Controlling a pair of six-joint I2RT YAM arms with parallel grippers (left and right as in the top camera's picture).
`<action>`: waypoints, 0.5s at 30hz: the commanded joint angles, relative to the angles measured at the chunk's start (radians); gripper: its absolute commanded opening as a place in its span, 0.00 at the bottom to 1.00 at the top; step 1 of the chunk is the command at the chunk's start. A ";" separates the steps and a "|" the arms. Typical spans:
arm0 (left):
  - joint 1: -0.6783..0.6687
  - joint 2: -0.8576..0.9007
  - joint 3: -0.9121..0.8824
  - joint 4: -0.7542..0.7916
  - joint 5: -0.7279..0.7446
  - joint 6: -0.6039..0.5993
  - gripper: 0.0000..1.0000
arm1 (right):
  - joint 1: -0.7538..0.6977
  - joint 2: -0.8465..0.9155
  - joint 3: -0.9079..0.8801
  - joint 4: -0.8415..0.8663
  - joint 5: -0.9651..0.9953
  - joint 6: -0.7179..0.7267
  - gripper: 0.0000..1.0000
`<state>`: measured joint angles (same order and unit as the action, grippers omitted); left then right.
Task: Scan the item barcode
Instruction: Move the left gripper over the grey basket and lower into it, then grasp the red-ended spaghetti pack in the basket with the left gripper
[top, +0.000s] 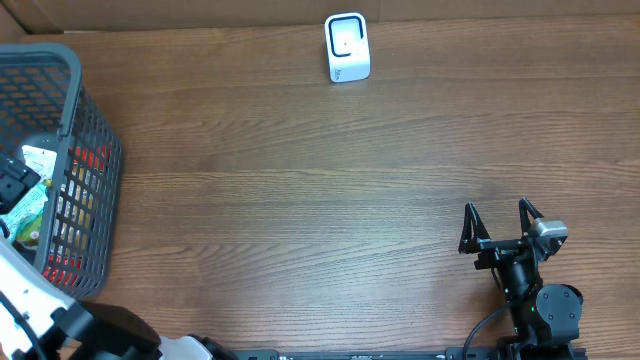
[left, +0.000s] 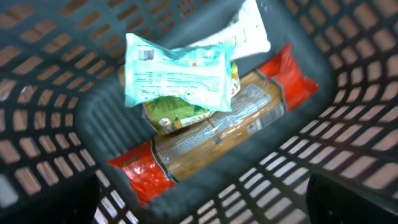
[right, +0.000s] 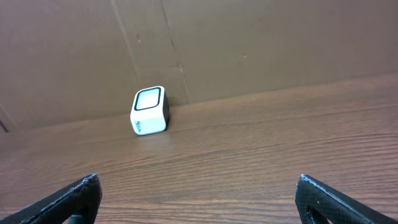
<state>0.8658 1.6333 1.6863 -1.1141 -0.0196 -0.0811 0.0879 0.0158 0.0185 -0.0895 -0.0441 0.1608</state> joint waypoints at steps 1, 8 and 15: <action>0.005 0.057 -0.032 0.003 -0.002 0.150 0.97 | 0.006 -0.007 -0.009 0.006 0.010 -0.002 1.00; 0.001 0.182 -0.041 -0.031 0.101 0.200 0.89 | 0.005 -0.007 -0.009 0.006 0.010 -0.002 1.00; -0.004 0.290 -0.041 -0.028 0.092 0.278 0.81 | 0.006 -0.007 -0.009 0.006 0.010 -0.002 1.00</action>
<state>0.8654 1.8858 1.6493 -1.1442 0.0566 0.1326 0.0875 0.0158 0.0185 -0.0898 -0.0441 0.1600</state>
